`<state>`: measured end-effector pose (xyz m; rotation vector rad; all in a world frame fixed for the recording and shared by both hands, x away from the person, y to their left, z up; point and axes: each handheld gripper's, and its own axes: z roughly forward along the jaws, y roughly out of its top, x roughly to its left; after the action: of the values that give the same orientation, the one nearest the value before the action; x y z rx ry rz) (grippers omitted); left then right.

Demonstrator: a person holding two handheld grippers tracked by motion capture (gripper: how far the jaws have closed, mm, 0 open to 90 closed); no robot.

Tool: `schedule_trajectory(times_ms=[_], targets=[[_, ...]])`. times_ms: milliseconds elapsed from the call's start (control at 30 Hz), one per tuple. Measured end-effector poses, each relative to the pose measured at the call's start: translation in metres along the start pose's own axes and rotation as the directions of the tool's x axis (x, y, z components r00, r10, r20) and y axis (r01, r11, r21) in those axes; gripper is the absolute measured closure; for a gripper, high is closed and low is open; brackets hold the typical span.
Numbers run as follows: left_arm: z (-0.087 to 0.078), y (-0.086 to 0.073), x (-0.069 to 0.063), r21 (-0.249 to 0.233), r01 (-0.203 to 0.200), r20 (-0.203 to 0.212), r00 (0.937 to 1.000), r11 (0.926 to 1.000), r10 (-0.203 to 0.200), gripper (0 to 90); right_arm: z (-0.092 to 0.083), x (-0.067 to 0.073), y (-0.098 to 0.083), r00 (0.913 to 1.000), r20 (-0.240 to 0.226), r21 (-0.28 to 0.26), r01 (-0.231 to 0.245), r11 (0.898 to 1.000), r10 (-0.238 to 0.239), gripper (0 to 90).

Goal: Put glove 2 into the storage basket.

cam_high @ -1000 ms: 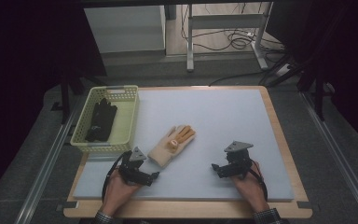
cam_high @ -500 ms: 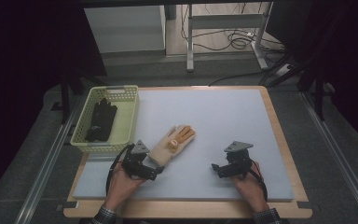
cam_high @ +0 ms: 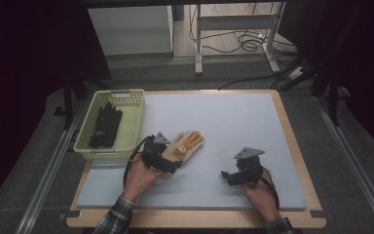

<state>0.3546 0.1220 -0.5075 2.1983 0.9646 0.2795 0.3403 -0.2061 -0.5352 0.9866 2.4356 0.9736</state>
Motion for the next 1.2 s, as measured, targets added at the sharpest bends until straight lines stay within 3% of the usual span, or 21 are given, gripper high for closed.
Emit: schedule_trajectory(times_ms=[200,333,567,700,967,1133,1200], targets=[[0.022,0.008,0.003,0.031,0.005,0.003,1.0000,0.9995,-0.005,0.0,0.000,0.000,0.000,1.0000,0.000,0.000,-0.001,1.000,0.001,4.7],[0.033,0.010,0.003,0.061,-0.007,-0.034,0.9994,0.9981,0.009,0.0,0.000,0.000,0.000,1.0000,0.000,0.000,-0.001,1.000,0.001,4.7],[0.048,0.008,0.006,0.102,-0.007,-0.047,0.9988,0.9947,0.012,0.0,0.000,0.000,0.000,1.0000,0.000,0.001,-0.002,1.000,0.002,4.7],[0.047,0.007,0.007,0.102,-0.006,-0.047,0.9989,0.9947,0.011,1.2,0.000,0.000,0.000,1.0000,0.000,0.000,-0.002,1.000,0.002,4.7],[0.039,0.010,0.004,0.109,-0.013,-0.041,0.9990,0.9939,0.017,26.8,0.000,0.000,0.000,1.0000,0.000,0.000,-0.001,1.000,0.001,4.7],[0.035,0.008,0.006,0.093,-0.002,-0.036,0.9994,0.9956,0.005,50.1,0.000,0.000,0.000,1.0000,0.000,0.001,-0.002,1.000,0.002,4.7],[0.034,0.007,0.006,0.089,0.001,-0.036,0.9994,0.9960,0.002,55.0,0.000,0.000,0.000,1.0000,0.000,0.000,0.000,1.000,0.000,4.7]])
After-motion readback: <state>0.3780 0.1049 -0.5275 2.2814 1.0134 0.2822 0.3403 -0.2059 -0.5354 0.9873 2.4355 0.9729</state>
